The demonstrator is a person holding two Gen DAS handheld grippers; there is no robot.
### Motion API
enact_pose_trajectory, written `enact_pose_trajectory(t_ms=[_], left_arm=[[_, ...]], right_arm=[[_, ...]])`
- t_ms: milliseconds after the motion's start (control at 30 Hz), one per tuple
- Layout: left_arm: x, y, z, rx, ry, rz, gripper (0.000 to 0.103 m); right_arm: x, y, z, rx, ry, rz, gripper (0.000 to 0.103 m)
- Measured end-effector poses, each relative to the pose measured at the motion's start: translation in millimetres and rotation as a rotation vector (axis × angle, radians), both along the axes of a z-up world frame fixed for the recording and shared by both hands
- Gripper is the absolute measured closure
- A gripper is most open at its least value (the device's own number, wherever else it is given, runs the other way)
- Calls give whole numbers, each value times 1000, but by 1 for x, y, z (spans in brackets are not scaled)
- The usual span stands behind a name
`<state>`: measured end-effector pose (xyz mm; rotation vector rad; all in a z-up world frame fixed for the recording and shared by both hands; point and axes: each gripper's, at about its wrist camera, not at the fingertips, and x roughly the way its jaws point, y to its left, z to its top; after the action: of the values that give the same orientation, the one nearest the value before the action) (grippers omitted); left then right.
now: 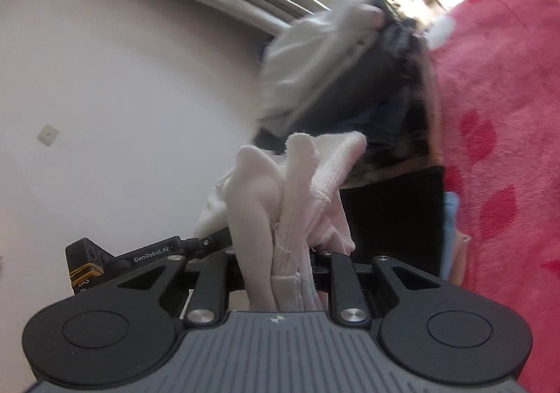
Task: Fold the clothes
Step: 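Carry the folded white shirt with both grippers to the clothes stack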
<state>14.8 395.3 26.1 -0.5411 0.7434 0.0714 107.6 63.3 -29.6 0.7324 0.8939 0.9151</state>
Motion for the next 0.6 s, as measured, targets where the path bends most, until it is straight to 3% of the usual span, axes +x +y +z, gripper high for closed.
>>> enact_pose_trajectory(t_ms=[67,100,133,233,333,500,600], left_arm=[[10,9,-16,-20,44,2,75],[12,14,-23,-36,62,10,62],[12,18,-28,-56,75,24,58],[8,27,-35,-108,84,57,54],[-1,31,-29,-114,52,89,50],[-9,46,-25,-132,35,158,50],[-10,48,-21,-109,38,160,50]], right_arm=[[11,3,-18,-38,20,-3,80],[16,3,-30,-55,45,-12,78],[21,3,-42,-71,75,-22,73],[30,-6,-70,14,174,-48,70],[33,-14,-79,89,214,-64,67],[46,-8,-73,70,195,-46,66],[61,-12,-77,96,275,-44,52]])
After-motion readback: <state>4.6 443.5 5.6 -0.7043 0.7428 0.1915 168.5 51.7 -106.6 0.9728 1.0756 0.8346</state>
